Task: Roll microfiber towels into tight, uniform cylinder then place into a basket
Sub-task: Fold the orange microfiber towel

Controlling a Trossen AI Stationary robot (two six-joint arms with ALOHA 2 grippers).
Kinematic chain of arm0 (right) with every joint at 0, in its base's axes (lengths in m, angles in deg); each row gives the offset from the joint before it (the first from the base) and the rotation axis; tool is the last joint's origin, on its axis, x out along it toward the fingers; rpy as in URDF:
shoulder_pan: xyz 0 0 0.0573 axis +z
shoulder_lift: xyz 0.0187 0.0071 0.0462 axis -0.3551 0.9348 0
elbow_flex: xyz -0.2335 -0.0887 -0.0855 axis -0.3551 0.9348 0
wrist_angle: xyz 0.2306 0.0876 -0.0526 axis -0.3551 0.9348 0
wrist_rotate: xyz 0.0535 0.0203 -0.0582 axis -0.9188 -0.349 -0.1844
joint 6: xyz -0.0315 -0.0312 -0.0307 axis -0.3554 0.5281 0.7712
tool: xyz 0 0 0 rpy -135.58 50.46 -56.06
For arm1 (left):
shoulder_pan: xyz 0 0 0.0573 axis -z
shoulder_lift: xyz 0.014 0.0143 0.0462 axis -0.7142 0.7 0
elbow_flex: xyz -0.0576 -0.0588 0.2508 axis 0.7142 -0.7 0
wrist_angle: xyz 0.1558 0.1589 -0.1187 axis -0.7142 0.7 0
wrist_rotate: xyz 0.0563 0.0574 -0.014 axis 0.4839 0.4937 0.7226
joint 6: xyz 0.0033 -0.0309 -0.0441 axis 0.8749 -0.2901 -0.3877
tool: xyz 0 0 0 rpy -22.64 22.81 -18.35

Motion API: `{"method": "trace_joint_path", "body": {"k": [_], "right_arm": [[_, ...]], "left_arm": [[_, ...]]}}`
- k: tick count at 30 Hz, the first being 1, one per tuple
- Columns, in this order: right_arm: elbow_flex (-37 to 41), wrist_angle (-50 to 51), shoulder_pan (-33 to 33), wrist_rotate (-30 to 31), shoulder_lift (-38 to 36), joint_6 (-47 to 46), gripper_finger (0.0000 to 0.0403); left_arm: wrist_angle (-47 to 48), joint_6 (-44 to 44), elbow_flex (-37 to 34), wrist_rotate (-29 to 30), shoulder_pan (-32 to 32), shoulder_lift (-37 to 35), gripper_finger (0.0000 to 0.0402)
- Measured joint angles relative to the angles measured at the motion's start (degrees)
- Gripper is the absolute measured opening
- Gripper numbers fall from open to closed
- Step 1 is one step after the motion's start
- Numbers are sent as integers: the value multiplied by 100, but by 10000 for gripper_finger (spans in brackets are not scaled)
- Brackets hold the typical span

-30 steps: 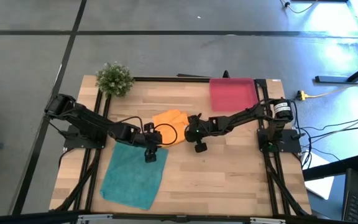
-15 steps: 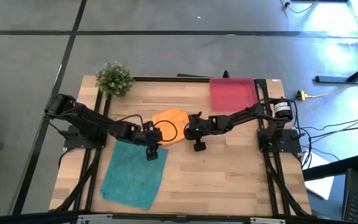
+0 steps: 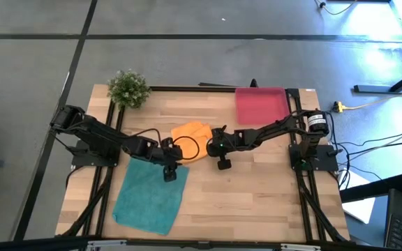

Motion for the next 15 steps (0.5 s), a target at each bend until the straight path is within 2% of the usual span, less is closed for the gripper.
{"method": "trace_joint_path", "body": {"k": [10,15], "right_arm": [[0,0,0,-2,0,0,2],[-4,0,0,-5,0,-71,2]], "left_arm": [[-157,-103,7,30,-80,-2,130],[-172,62,11,65,-72,234,132]]}}
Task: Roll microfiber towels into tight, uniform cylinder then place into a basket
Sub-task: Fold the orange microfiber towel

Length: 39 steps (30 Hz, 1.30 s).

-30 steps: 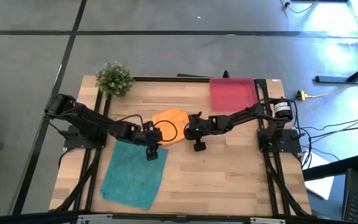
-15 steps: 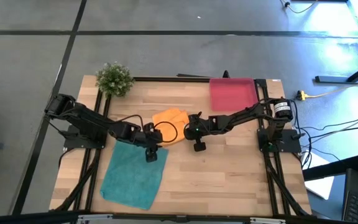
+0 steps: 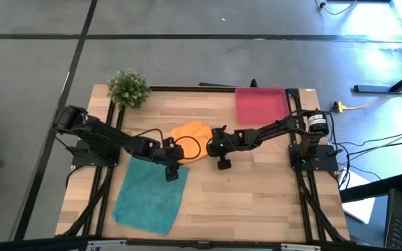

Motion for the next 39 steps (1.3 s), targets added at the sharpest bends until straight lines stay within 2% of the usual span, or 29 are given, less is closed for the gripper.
{"method": "trace_joint_path", "body": {"k": [7,15,21,29,32,36,39], "right_arm": [[-2,-2,0,-5,0,-54,2],[-2,14,0,-6,0,-54,2],[-2,20,0,-6,0,-54,3],[-2,34,0,-4,-2,-55,2],[-2,78,0,-6,-7,-81,2],[-4,132,-20,-261,-13,-399,2],[-4,170,-25,-561,-40,-641,2]], "left_arm": [[-420,574,-3,53,20,556,131],[-285,623,-4,730,35,667,131],[-170,623,-4,533,37,724,131],[-165,623,13,560,44,991,126],[-118,614,13,491,44,1022,97],[-86,580,13,250,32,978,21],[-34,188,33,54,3,975,8]]}}
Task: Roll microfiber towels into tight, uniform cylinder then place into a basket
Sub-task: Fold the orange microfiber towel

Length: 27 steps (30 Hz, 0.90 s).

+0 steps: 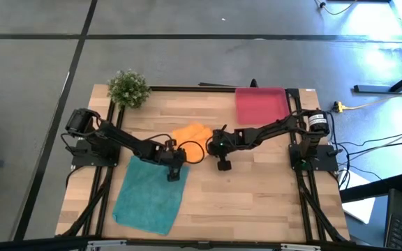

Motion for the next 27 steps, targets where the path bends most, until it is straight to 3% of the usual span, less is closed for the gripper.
{"method": "trace_joint_path", "body": {"k": [11,16,23,27], "right_arm": [[-26,548,-259,-1246,-534,-554,2],[-385,1225,-388,-1758,-550,-744,2],[-808,1837,-390,-1920,-555,-758,2],[-956,2139,-464,-1943,-552,-876,2]], "left_arm": [[619,-515,750,-1608,-201,39,0],[859,-661,822,-1664,-304,35,0],[1027,-726,819,-1914,-591,-302,0],[1171,-1297,819,-2277,-862,-509,0]]}}
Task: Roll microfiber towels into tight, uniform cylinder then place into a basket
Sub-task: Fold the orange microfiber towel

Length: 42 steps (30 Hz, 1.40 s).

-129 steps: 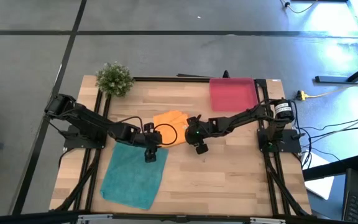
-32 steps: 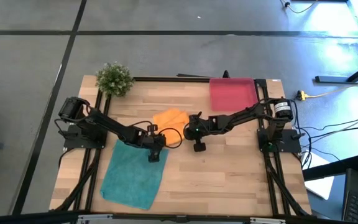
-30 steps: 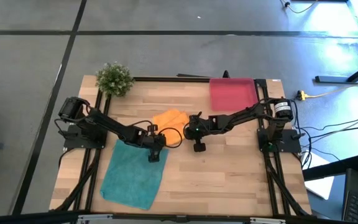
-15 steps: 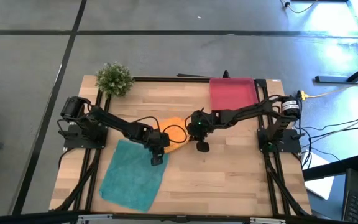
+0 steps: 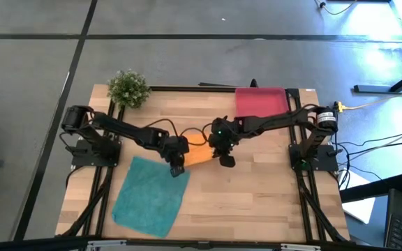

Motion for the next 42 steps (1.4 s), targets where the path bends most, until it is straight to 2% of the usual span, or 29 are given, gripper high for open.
{"method": "trace_joint_path", "body": {"k": [9,16,24,28,33,39,42], "right_arm": [[-62,140,-446,-505,26,-403,2],[-84,113,-855,-659,28,-762,2],[-88,463,-908,-1743,31,-308,2],[-91,552,-816,-2150,33,-632,2],[-91,118,-811,-1903,217,-1623,3],[-84,-59,-822,-1866,569,-1837,4],[-84,-103,-825,-1544,685,-1973,4]], "left_arm": [[60,-1008,4,-240,-280,-90,0],[116,-1189,11,-231,-450,-92,0],[43,-1229,33,-838,-289,-97,0],[38,-1354,33,-933,-149,-99,0],[154,-1666,13,-751,-97,-97,0],[213,-1679,4,-664,-92,-97,0],[204,-1680,4,-641,-94,-94,0]]}}
